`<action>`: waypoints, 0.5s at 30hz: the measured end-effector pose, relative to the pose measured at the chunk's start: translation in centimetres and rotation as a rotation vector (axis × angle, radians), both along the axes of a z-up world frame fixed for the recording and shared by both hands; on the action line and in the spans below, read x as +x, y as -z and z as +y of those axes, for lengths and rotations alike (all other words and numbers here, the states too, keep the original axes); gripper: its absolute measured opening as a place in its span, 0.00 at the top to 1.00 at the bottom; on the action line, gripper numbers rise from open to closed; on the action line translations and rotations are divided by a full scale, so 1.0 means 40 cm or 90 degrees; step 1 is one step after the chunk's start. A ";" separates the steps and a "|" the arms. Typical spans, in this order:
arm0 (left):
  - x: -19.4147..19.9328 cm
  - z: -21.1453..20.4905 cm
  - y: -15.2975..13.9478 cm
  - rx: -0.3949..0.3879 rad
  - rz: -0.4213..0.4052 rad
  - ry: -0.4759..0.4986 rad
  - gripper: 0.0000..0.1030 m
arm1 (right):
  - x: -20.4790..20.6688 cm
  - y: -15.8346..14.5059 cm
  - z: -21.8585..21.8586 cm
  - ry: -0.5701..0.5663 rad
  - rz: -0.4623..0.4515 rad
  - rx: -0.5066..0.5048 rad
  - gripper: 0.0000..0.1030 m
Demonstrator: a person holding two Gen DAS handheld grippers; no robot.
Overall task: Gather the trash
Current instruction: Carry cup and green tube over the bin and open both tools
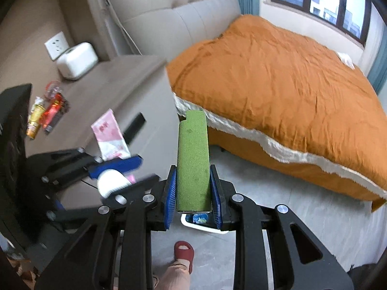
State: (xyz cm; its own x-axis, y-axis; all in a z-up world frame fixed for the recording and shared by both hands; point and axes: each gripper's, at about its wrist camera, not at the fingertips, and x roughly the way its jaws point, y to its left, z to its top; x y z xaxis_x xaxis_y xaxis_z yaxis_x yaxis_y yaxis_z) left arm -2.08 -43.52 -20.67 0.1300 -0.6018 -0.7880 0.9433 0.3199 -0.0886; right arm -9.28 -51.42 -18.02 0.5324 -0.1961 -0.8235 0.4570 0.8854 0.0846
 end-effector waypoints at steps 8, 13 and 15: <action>0.007 -0.150 0.266 0.092 0.065 0.031 0.74 | 0.017 0.205 -0.084 0.037 0.052 0.055 0.74; 0.015 -0.201 0.464 0.125 0.110 0.041 0.74 | 0.020 0.409 -0.155 0.061 0.090 0.107 0.74; 0.018 -0.206 0.523 0.131 0.124 0.038 0.74 | 0.021 0.487 -0.179 0.062 0.103 0.123 0.74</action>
